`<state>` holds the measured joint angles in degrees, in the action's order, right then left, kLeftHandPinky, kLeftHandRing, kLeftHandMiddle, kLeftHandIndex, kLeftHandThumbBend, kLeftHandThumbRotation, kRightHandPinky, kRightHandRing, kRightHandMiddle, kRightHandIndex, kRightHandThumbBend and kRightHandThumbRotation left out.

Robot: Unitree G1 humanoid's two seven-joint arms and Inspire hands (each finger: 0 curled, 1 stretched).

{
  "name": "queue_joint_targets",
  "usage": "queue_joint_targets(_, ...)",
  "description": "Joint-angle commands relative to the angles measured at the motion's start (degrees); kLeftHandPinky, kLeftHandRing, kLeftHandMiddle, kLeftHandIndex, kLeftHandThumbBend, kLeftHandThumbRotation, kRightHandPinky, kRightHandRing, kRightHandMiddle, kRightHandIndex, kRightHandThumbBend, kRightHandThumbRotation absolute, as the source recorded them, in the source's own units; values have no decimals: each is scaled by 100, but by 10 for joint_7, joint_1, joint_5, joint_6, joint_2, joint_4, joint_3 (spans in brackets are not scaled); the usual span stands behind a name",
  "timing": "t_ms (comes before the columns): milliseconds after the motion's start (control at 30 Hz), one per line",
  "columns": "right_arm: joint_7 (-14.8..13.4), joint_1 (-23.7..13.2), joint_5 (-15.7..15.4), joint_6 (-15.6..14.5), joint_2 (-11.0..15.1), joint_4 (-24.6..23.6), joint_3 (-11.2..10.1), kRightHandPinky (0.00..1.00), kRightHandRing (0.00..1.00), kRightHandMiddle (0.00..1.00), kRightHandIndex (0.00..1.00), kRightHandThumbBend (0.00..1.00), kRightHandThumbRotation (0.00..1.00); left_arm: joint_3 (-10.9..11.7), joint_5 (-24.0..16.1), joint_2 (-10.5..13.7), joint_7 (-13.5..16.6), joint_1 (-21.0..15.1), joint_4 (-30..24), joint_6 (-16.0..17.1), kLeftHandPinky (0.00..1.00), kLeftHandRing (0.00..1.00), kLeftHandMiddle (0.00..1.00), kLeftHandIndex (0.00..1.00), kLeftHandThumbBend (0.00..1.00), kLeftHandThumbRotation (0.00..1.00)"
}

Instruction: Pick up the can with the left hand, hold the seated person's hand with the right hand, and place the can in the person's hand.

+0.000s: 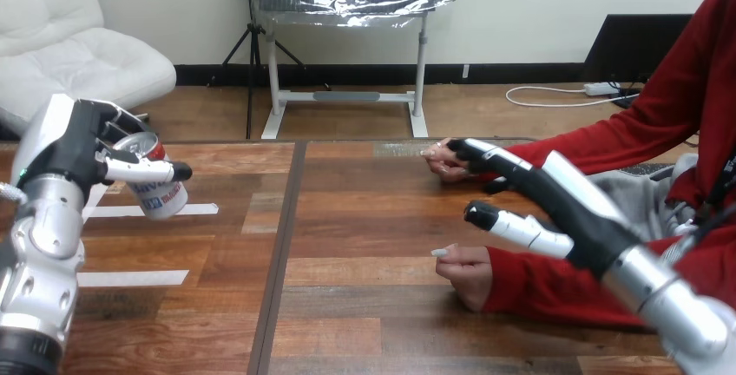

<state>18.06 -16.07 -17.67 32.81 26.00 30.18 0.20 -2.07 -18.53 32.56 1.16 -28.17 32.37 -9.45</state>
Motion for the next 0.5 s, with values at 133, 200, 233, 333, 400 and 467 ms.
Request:
queue_joint_targets(133,-48,-147,-69,41,61,113,31,78,92,94,94,92,99,11,-6,5,3,-30,-92,5,39,42,46,47,81,0)
queue_joint_targets(200,-54,-156,-77,47,65,127,34,76,91,93,93,93,98,10,-6,5,2,-28,-97,1,39,42,45,47,82,0)
queue_joint_targets(233,-59,-163,-84,49,69,138,38,76,90,93,93,93,98,11,-6,4,2,-27,-100,-1,39,42,45,47,82,0)
queue_joint_targets(333,-69,-180,-98,56,77,163,47,75,89,92,92,94,97,12,-6,3,1,-25,-107,-8,39,42,45,47,82,0)
queue_joint_targets(400,-74,-189,-105,61,81,177,51,74,89,91,91,95,96,12,-6,2,1,-25,-111,-14,39,41,45,47,82,0)
queue_joint_targets(467,-72,-201,-110,63,86,194,56,74,88,91,91,95,95,12,-4,1,-1,-24,-112,-15,39,41,45,47,82,0)
